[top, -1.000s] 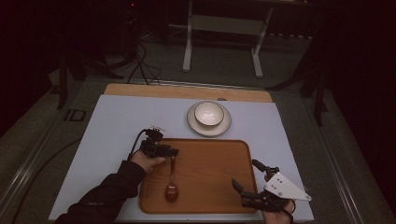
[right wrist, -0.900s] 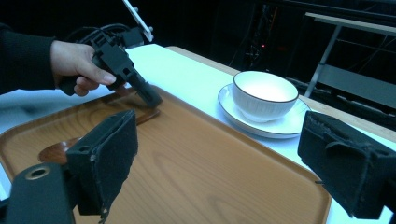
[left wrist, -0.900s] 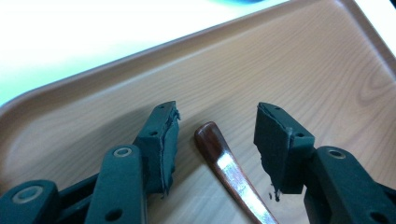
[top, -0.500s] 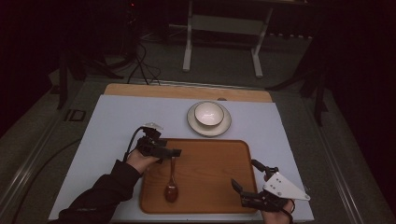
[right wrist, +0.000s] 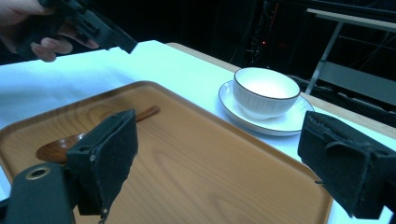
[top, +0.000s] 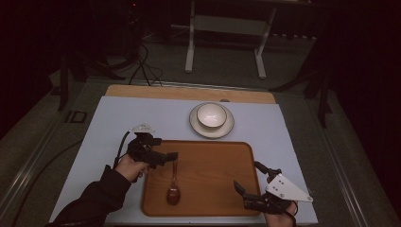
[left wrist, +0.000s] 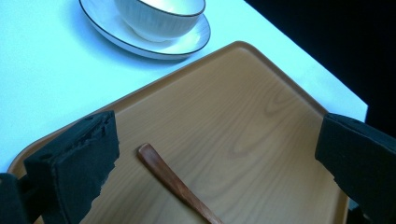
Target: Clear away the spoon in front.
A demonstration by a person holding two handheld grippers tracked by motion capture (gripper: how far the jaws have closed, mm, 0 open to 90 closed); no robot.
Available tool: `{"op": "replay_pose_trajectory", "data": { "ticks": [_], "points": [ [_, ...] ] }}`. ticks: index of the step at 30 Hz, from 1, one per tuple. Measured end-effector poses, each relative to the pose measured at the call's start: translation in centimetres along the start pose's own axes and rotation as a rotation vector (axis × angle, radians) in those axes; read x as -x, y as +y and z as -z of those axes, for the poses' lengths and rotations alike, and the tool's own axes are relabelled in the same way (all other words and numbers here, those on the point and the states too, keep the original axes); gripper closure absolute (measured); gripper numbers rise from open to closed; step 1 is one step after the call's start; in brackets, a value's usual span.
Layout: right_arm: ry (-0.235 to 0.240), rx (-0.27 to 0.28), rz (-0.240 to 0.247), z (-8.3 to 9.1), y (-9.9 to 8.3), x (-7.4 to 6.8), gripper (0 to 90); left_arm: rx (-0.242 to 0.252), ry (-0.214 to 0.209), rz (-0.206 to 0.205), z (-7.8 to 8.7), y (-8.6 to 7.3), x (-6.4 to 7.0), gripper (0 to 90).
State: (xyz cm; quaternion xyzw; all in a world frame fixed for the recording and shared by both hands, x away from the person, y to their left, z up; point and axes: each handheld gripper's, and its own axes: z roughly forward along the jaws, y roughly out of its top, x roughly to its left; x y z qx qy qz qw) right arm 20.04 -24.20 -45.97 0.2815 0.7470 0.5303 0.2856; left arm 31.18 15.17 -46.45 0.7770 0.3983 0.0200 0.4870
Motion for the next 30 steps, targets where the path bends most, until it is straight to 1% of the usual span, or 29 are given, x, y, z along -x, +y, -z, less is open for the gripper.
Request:
{"op": "replay_pose_trajectory", "data": {
  "ticks": [3,5,7,10,11,12,19,23,25,27,29,30],
  "points": [
    [0.001,-0.001,-0.004,0.0,0.0,0.0,12.0,0.009,-0.003,-0.003,0.5,-0.3,0.1,0.0],
    [0.001,-0.002,-0.004,0.0,0.0,0.0,12.0,0.008,-0.010,-0.002,0.9,-0.7,0.3,0.0],
    [-0.001,-0.004,-0.001,0.0,0.0,0.0,12.0,0.012,-0.019,-0.008,1.0,-1.2,0.5,0.0],
    [-0.005,-0.004,-0.003,0.0,-0.1,0.1,12.1,0.004,-0.017,-0.028,1.2,-1.7,1.0,0.0],
    [-0.005,-0.004,-0.003,0.0,-0.1,0.1,12.1,0.004,-0.017,-0.028,1.2,-1.7,1.0,0.0],
    [-0.005,-0.004,-0.004,-0.1,-0.1,0.1,12.0,0.003,-0.023,-0.036,1.5,-2.1,1.4,0.0],
    [-0.006,-0.006,-0.001,0.0,-0.1,0.0,12.0,0.001,-0.030,-0.080,1.9,-2.8,2.6,0.0],
    [-0.006,-0.007,-0.002,0.0,-0.1,0.0,12.0,0.008,-0.026,-0.096,2.2,-3.2,2.9,0.0],
    [-0.006,-0.008,-0.002,0.0,-0.1,0.0,12.0,0.007,-0.008,-0.116,2.5,-3.5,3.1,0.0],
    [-0.006,-0.008,-0.001,0.0,-0.1,0.0,12.0,0.001,0.004,-0.124,2.6,-3.9,3.2,0.0],
    [-0.006,-0.008,0.000,0.0,-0.1,0.0,12.0,0.004,0.006,-0.124,2.7,-4.0,3.2,0.0],
    [-0.006,-0.008,0.001,-0.1,-0.1,0.0,12.0,0.002,0.013,-0.121,2.9,-4.6,3.0,0.0]
  ]
}}
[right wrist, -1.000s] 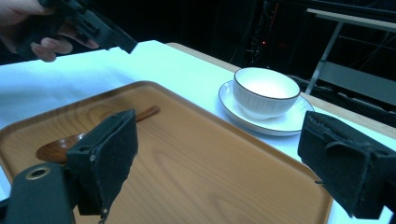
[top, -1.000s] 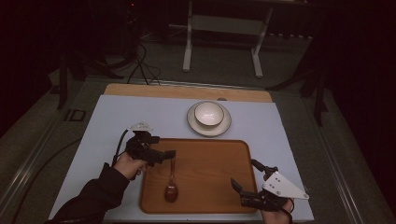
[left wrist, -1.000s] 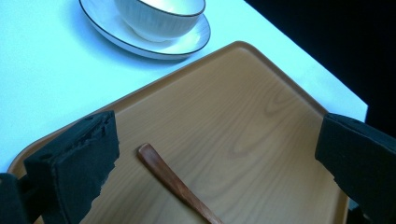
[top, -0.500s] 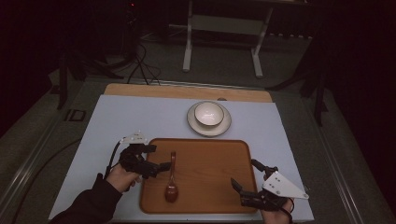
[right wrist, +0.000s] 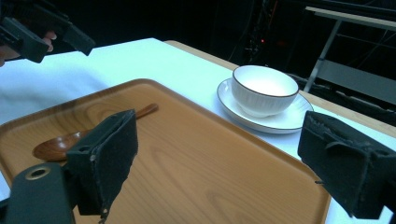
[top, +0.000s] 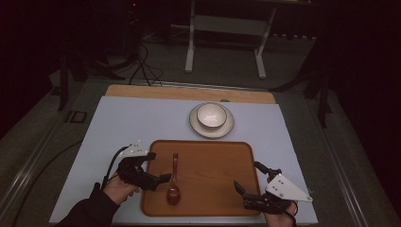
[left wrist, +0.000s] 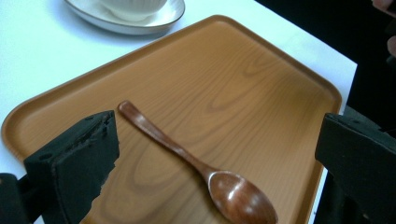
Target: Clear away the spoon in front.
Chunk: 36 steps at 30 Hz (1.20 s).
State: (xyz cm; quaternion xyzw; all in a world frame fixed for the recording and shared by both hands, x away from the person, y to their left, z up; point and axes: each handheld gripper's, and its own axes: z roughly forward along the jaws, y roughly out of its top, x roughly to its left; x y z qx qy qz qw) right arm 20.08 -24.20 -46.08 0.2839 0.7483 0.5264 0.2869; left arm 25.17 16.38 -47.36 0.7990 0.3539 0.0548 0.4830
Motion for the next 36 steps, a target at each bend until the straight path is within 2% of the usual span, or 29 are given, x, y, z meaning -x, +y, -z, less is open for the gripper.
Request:
{"op": "replay_pose_trajectory", "data": {
  "ticks": [4,8,16,19,22,25,29,31,33,36],
  "points": [
    [0.000,-0.001,0.000,0.0,0.0,0.0,12.0,0.005,0.003,0.014,0.4,-0.8,-0.2,0.0],
    [0.000,-0.001,0.001,0.0,0.0,0.0,12.1,0.010,0.005,0.007,0.5,-1.6,-0.1,0.0],
    [0.005,-0.006,-0.006,-0.1,-0.1,0.1,12.0,0.008,0.012,-0.039,0.6,-2.6,0.5,0.0],
    [0.005,-0.007,-0.005,-0.1,-0.1,0.1,12.0,0.019,0.026,-0.053,0.6,-3.0,0.5,0.0],
    [0.005,-0.007,-0.008,-0.1,-0.2,0.2,12.0,0.032,0.022,-0.070,0.6,-3.2,0.6,0.0],
    [0.007,-0.010,-0.014,-0.1,-0.3,0.2,12.0,0.040,0.028,-0.106,0.4,-3.5,0.8,0.0],
    [0.011,-0.016,-0.017,-0.2,-0.5,0.3,12.0,0.049,0.034,-0.121,0.2,-3.9,0.7,0.0],
    [0.012,-0.018,-0.015,-0.3,-0.5,0.3,12.0,0.052,0.045,-0.133,0.2,-4.0,0.7,0.0],
    [0.013,-0.023,-0.019,-0.4,-0.6,0.3,12.0,0.074,0.059,-0.145,0.2,-4.1,0.7,0.0],
    [0.014,-0.028,-0.020,-0.5,-0.7,0.4,12.0,0.100,0.051,-0.131,0.3,-4.2,0.6,0.0]
  ]
}}
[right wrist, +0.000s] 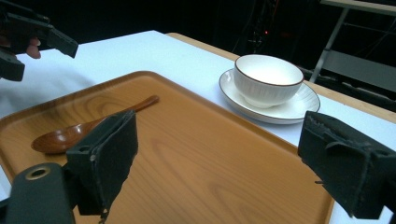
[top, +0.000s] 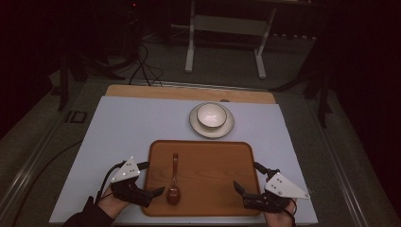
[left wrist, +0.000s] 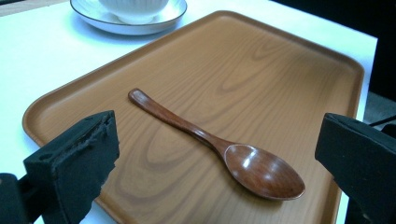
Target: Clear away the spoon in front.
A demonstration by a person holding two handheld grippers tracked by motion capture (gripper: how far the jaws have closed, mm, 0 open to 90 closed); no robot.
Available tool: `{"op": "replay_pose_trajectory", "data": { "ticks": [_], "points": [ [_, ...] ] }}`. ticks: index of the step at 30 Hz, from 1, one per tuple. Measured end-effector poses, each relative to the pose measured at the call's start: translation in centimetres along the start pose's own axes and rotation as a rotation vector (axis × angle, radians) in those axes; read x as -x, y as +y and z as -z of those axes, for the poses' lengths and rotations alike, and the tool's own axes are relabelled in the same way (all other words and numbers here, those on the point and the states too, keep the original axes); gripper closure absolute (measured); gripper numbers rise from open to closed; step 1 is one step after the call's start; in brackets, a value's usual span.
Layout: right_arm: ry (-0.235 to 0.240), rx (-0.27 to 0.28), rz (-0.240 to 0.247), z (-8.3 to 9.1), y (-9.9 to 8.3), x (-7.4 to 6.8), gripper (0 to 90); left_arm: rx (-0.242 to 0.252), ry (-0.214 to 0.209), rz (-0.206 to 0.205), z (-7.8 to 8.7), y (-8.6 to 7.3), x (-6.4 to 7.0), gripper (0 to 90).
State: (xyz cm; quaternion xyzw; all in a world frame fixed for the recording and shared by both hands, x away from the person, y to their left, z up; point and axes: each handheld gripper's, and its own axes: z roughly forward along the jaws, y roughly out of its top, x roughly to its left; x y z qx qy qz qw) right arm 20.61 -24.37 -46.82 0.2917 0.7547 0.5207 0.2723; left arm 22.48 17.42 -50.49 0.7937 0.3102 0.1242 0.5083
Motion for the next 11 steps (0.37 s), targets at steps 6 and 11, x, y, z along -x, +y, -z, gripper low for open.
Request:
{"op": "replay_pose_trajectory", "data": {
  "ticks": [6,11],
  "points": [
    [0.000,-0.001,0.001,-0.06,-0.05,0.03,12.0,-0.009,-0.032,0.014,-0.31,-0.19,0.01,0.0],
    [0.000,-0.005,-0.003,-0.11,-0.10,0.06,12.0,-0.017,-0.050,0.004,-0.55,-0.22,0.23,0.0]
  ]
}}
